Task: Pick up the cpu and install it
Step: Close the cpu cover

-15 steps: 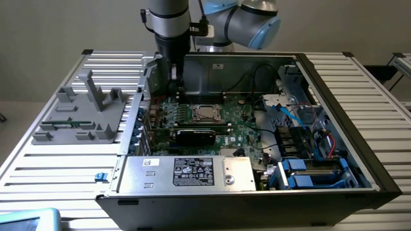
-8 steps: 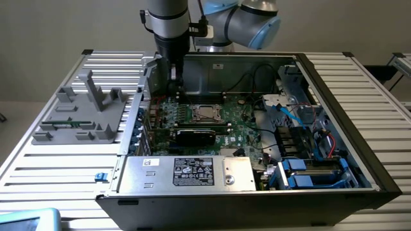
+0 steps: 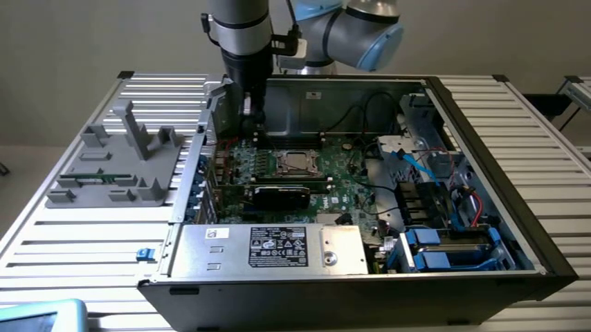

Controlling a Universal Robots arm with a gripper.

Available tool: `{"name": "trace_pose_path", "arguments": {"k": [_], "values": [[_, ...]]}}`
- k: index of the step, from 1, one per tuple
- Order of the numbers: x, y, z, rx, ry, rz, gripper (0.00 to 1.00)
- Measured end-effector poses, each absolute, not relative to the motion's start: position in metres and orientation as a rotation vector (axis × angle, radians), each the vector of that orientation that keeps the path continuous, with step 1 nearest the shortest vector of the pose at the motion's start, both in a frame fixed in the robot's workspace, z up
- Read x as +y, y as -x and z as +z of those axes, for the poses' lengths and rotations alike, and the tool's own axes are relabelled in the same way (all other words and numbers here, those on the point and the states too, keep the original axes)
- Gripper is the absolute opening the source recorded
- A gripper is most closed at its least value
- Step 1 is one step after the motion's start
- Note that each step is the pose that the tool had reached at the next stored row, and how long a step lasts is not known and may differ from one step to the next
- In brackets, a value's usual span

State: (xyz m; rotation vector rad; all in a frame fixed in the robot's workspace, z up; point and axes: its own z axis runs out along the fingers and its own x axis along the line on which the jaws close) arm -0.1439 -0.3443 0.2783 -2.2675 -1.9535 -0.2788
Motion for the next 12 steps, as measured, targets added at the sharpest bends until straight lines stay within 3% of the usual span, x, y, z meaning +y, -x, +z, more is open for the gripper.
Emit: {"name": "trace_pose_path", "arguments": {"k": [12], "values": [[-0.3445,0.1439,0.2781,-1.763,2.435,-0.298,0.12]]}}
